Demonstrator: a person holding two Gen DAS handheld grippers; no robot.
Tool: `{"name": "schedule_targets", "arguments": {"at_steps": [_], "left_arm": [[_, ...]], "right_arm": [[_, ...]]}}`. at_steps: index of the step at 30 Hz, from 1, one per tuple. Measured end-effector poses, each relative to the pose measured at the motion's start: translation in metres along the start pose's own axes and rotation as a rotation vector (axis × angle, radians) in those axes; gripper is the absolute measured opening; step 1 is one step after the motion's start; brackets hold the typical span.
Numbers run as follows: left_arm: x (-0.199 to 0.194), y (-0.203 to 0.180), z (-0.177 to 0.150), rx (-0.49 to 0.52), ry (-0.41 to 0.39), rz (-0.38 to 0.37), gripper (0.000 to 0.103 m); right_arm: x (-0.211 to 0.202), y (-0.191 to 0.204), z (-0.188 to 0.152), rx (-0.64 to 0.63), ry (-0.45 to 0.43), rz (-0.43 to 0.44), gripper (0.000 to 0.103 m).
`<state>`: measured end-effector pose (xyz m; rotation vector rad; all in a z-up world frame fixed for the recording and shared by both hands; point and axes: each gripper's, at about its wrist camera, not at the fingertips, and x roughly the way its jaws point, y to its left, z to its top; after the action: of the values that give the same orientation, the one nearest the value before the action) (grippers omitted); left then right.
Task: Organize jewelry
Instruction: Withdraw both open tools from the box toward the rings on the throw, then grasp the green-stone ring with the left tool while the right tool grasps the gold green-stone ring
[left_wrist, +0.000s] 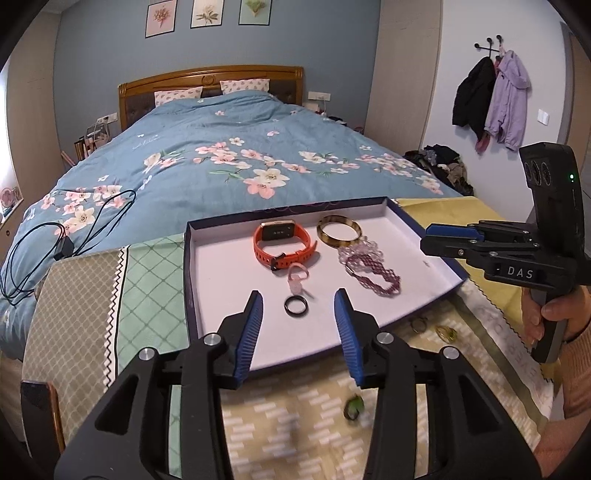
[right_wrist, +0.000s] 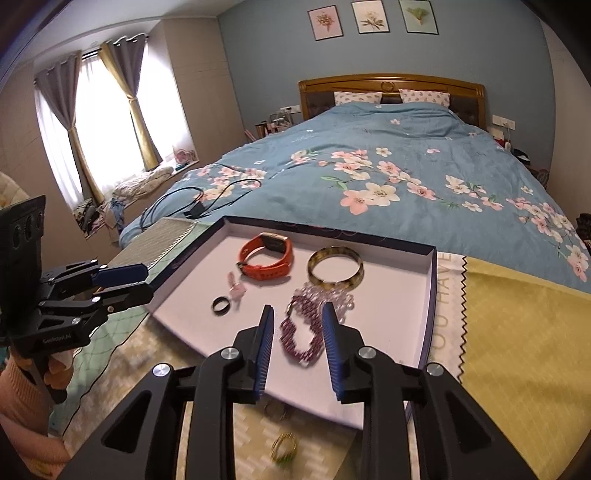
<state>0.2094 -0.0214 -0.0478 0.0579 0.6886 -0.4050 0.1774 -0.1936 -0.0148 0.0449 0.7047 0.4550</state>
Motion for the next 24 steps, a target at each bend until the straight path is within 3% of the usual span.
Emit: {"name": "schedule_targets", "arguments": {"at_steps": [15,24], "left_arm": [[-0.01,-0.018,-0.065,-0.005,0.09,-0.028,0.045],[-0.003,-0.029,-0.075,0.01,0.134,-0.061,0.045]], "right_arm": [[-0.009,0.004,-0.067,0.033,0.118,-0.017,0.033],[-0.011,0.007,-0.078,0.052,0.125,-0.022,0.036]]}}
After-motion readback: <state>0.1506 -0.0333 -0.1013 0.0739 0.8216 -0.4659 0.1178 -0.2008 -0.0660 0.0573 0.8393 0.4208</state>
